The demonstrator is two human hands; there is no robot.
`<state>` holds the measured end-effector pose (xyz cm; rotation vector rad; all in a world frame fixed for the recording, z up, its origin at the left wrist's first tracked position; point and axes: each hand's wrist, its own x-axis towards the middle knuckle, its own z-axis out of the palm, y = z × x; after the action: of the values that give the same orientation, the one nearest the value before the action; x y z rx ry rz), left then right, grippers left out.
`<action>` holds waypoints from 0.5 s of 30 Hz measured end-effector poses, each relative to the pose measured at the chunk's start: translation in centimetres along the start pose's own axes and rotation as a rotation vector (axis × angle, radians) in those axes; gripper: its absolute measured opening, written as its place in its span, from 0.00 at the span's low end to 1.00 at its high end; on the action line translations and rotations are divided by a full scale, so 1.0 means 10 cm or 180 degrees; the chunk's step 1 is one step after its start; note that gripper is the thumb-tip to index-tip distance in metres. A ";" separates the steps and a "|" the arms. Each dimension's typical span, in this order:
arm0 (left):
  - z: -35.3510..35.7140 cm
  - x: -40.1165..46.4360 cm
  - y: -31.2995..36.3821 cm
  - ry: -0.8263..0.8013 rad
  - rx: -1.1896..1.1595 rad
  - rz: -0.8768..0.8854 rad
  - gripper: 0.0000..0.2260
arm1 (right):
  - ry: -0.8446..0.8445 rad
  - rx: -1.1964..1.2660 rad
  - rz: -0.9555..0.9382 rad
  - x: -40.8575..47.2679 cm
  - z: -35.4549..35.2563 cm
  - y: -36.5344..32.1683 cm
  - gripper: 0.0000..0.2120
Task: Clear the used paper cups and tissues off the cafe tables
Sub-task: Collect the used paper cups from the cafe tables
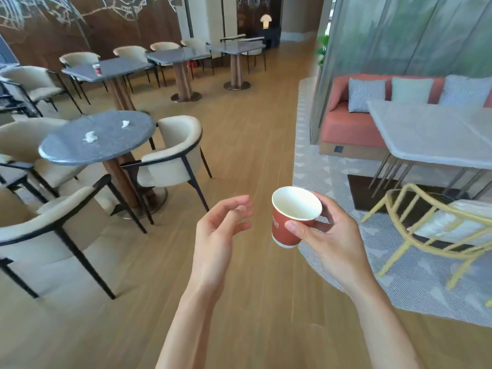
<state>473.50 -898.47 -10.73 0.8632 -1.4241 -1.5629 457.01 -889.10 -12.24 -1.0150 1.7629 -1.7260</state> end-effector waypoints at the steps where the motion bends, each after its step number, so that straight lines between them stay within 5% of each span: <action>1: 0.06 0.19 -0.06 -0.0072 0.0062 -0.0045 0.13 | 0.0019 0.0039 0.0014 0.20 0.01 0.07 0.27; 15: 1.00 3.88 -0.18 0.0116 0.0333 0.0158 0.13 | -0.0428 0.0366 -0.0034 4.20 0.27 0.77 0.30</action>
<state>448.04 -929.43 -9.57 0.9065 -1.5006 -1.4393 431.76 -923.68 -13.15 -1.0663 1.5595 -1.7026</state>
